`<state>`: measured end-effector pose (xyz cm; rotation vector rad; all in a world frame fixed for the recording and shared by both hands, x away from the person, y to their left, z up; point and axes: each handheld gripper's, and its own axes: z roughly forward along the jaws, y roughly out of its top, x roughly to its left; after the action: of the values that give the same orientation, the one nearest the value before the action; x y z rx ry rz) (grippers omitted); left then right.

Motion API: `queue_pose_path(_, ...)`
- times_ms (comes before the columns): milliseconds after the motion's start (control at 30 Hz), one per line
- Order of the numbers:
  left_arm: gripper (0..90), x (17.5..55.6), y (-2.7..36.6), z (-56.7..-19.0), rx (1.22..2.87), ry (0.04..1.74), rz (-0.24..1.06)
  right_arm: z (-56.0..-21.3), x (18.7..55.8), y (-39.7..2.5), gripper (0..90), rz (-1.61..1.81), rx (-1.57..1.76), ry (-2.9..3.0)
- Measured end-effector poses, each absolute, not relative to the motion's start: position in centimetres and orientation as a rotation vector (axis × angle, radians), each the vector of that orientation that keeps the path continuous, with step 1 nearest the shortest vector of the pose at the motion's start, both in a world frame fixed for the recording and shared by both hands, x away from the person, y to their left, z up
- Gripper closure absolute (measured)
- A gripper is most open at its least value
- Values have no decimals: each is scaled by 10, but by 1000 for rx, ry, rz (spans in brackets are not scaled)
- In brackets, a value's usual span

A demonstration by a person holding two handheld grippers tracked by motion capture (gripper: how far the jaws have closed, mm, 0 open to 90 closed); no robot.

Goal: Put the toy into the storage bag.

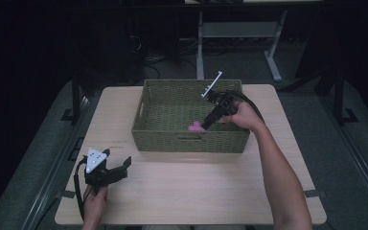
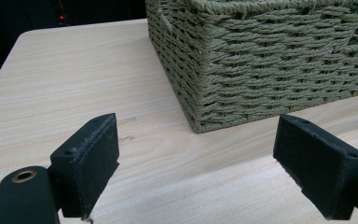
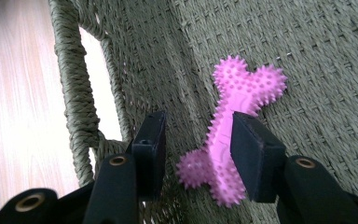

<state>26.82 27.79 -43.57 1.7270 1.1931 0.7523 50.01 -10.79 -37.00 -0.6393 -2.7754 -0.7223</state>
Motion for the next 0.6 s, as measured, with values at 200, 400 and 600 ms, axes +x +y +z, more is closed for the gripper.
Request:
queue_pose_path(200,137,268,278,-435,1724,1196,751,-371,498,-106,526,-704,-635,-2784)
queue_pose_path(400,137,268,277,-435,1733,1191,755,-370,493,-112,502,-706,-649,-2793)
queue_pose_path(600,137,268,278,-436,1728,1194,755,-361,490,-120,488,-734,-673,-2796)
